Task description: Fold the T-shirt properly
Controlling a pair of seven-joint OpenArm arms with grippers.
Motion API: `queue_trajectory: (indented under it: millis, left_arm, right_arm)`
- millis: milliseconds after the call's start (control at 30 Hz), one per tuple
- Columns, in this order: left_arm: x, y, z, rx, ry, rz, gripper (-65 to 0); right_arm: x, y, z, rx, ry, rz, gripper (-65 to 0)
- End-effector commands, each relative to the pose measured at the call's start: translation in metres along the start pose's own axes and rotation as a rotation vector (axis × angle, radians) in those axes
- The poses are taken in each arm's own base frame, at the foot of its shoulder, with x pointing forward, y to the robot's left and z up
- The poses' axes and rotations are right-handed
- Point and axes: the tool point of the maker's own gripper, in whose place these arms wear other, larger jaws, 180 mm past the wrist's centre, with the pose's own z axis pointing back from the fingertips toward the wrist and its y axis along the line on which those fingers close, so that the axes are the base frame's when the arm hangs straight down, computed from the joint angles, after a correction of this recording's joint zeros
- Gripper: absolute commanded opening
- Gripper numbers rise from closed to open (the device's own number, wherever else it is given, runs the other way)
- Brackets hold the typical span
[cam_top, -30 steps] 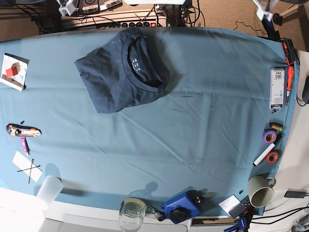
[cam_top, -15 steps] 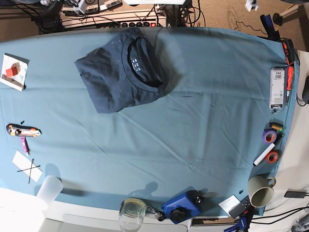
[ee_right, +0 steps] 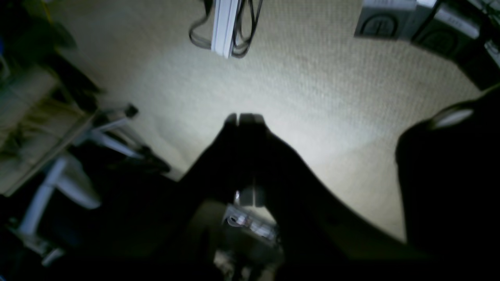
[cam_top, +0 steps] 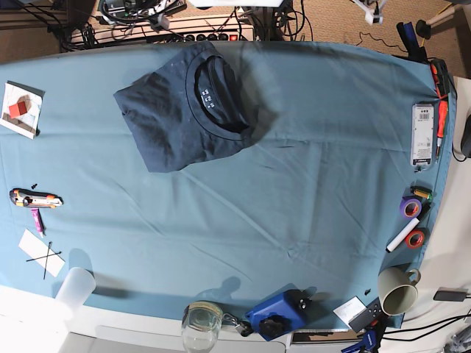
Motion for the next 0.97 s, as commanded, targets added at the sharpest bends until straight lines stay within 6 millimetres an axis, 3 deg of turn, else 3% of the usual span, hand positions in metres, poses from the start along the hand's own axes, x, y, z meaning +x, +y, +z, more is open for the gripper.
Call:
queue_trajectory:
  millis: [0,67,333,533,933]
  left_arm:
    - [-0.003,0.007,0.0,0.02,-0.013,0.007,-65.0]
    - [-0.003,0.009,-0.005,0.041,-0.05,0.022,-65.0]
    - [0.021,-0.008,-0.018,0.018,-0.159,0.074,-65.0]
    - [0.026,-0.02,-0.022,-0.007,-0.168,0.08,-65.0]
    - [0.036,-0.02,-0.02,-0.005,-0.201,0.07,-65.0]
  right_arm:
    - [0.002,-0.003,0.001,0.0,-0.014,0.022,-65.0]
    - [0.013,-0.001,-0.004,0.0,-0.072,0.05,-65.0]
    - [0.039,-0.032,-0.008,-0.241,-0.27,-0.003,-65.0]
    - [0.04,-0.034,-0.008,-0.249,-0.277,-0.006,-65.0]
    - [0.039,-0.033,-0.008,-0.247,-0.274,-0.01,-65.0]
